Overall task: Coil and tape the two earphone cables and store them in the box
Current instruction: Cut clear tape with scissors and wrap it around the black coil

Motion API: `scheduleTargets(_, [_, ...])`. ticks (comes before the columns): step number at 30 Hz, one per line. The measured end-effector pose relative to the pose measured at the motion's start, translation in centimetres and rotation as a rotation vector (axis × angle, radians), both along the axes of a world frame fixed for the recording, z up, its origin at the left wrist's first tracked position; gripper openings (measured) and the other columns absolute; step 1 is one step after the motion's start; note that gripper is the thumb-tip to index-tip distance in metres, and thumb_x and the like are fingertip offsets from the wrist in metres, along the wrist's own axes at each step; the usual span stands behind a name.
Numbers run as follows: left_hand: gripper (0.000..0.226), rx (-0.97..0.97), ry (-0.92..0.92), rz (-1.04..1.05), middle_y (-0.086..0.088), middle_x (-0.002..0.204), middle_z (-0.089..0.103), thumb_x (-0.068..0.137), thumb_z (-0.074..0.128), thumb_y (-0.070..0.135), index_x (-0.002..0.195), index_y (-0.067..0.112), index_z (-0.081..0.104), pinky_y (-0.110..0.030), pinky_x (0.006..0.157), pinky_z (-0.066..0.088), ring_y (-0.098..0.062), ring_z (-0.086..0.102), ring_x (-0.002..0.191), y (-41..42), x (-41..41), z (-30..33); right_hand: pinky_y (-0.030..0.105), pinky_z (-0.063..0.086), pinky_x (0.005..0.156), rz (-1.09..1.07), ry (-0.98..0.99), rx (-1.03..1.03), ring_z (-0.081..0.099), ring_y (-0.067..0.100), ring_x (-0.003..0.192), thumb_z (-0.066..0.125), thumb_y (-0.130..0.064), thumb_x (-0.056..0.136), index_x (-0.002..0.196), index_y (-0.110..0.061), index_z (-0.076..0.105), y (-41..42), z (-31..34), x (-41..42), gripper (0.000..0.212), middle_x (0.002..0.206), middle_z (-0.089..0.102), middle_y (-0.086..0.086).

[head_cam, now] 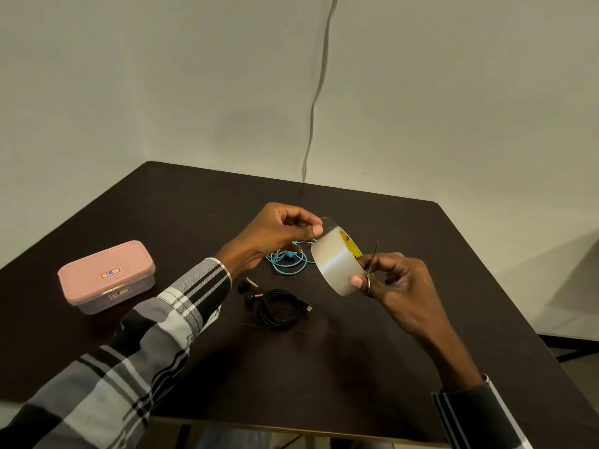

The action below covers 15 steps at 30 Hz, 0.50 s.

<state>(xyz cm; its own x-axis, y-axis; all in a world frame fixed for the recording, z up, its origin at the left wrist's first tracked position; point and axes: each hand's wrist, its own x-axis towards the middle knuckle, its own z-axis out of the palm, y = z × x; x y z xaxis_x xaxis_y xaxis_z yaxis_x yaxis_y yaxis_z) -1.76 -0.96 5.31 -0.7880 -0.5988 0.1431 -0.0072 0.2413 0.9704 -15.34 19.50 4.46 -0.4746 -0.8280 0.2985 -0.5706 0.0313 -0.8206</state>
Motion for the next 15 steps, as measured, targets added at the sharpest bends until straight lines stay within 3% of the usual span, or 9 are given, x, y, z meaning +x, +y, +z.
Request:
scheduleTargets(5, [0.015, -0.142, 0.045, 0.12, -0.004, 0.083, 0.075, 0.086, 0.073, 0.019, 0.095, 0.008, 0.076, -0.015, 0.064, 0.05, -0.007, 0.07, 0.078, 0.2, -0.6, 0.3, 0.027, 0.042, 0.068, 0.016, 0.029, -0.011, 0.056, 0.001, 0.076, 0.079, -0.012, 0.082, 0.083, -0.009, 0.076, -0.5, -0.2, -0.3, 0.006, 0.087, 0.072, -0.006])
scheduleTargets(7, [0.013, -0.205, 0.032, 0.146, 0.0, 0.082, 0.076, 0.086, 0.073, 0.021, 0.093, 0.011, 0.077, -0.021, 0.07, 0.054, -0.008, 0.071, 0.079, 0.1, -0.8, 0.3, 0.027, 0.044, 0.063, 0.02, 0.055, -0.016, 0.058, 0.006, 0.071, 0.078, -0.014, 0.083, 0.081, -0.003, 0.072, -0.7, -0.3, -0.2, 0.013, 0.083, 0.073, -0.001])
scheduleTargets(10, [0.009, -0.326, -0.008, 0.197, 0.004, 0.085, 0.076, 0.084, 0.074, 0.023, 0.092, 0.019, 0.078, -0.037, 0.083, 0.059, -0.009, 0.072, 0.082, 0.2, -1.3, 0.4, 0.038, 0.051, 0.063, -0.009, 0.034, -0.018, 0.063, 0.026, 0.07, 0.078, -0.016, 0.083, 0.08, -0.005, 0.071, -1.0, -0.3, -0.2, 0.013, 0.079, 0.072, 0.008])
scheduleTargets(12, [0.009, -0.385, -0.033, 0.248, 0.008, 0.087, 0.076, 0.084, 0.074, 0.026, 0.092, 0.023, 0.078, -0.039, 0.085, 0.058, -0.006, 0.071, 0.083, 0.3, -1.4, 1.0, 0.036, 0.052, 0.064, -0.036, -0.029, 0.009, 0.063, 0.021, 0.065, 0.077, -0.014, 0.083, 0.078, -0.007, 0.072, -1.1, -0.7, -0.5, 0.01, 0.076, 0.072, 0.011])
scheduleTargets(15, [0.011, -0.447, -0.033, 0.266, 0.01, 0.084, 0.075, 0.084, 0.074, 0.03, 0.093, 0.025, 0.078, -0.035, 0.084, 0.058, -0.004, 0.07, 0.082, 0.2, -1.1, 3.2, 0.034, 0.043, 0.063, -0.13, -0.108, 0.071, 0.054, 0.013, 0.062, 0.075, -0.02, 0.086, 0.074, 0.001, 0.065, -0.8, -2.1, -1.1, 0.026, 0.073, 0.068, 0.019])
